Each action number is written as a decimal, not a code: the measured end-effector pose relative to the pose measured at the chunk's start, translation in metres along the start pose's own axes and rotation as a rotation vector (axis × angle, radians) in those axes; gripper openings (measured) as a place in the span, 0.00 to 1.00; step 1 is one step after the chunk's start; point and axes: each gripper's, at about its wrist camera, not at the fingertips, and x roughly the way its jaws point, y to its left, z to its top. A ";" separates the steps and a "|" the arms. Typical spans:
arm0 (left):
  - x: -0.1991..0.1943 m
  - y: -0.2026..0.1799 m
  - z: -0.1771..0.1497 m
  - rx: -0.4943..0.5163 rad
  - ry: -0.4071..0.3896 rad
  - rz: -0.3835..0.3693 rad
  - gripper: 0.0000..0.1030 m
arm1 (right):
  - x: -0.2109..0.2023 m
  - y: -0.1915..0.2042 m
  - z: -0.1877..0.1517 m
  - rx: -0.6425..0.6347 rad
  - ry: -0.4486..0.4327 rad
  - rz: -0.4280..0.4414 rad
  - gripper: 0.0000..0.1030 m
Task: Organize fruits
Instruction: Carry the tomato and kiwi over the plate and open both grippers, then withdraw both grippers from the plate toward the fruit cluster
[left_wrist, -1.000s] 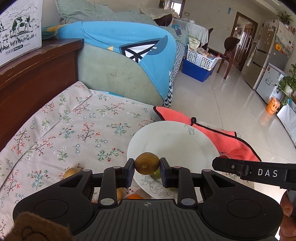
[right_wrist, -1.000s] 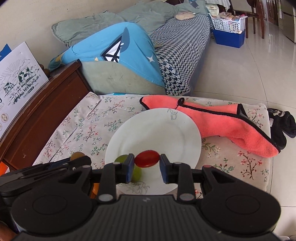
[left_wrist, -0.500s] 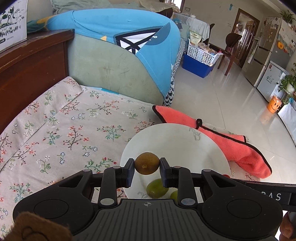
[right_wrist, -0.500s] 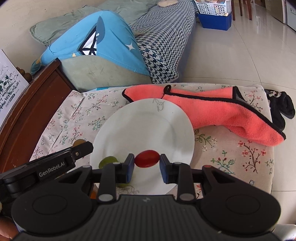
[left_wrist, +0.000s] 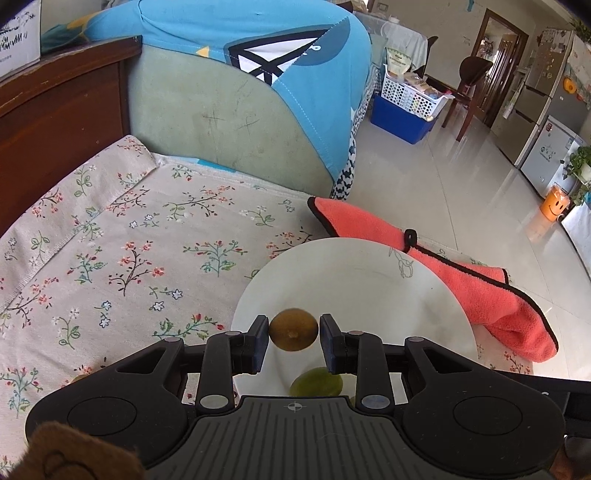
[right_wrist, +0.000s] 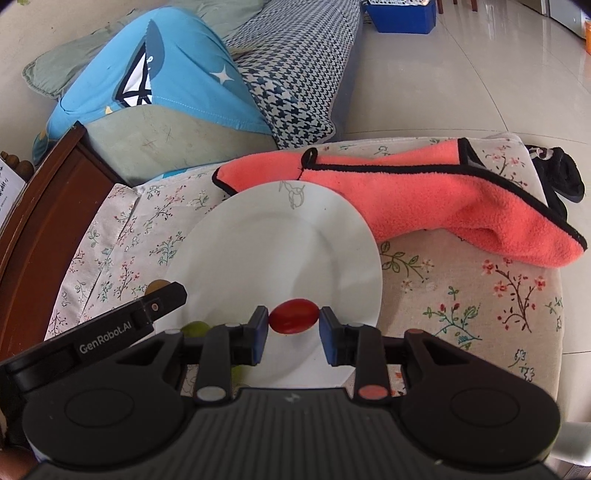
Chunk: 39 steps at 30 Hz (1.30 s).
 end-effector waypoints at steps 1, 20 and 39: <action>-0.003 -0.001 0.001 0.002 -0.004 -0.009 0.28 | 0.000 -0.001 0.001 0.007 -0.001 0.000 0.32; -0.070 0.008 0.011 0.017 -0.082 0.078 0.72 | -0.034 0.003 0.005 0.051 -0.057 0.041 0.36; -0.124 0.063 -0.017 -0.054 -0.067 0.141 0.72 | -0.059 0.047 -0.033 -0.158 -0.055 0.086 0.41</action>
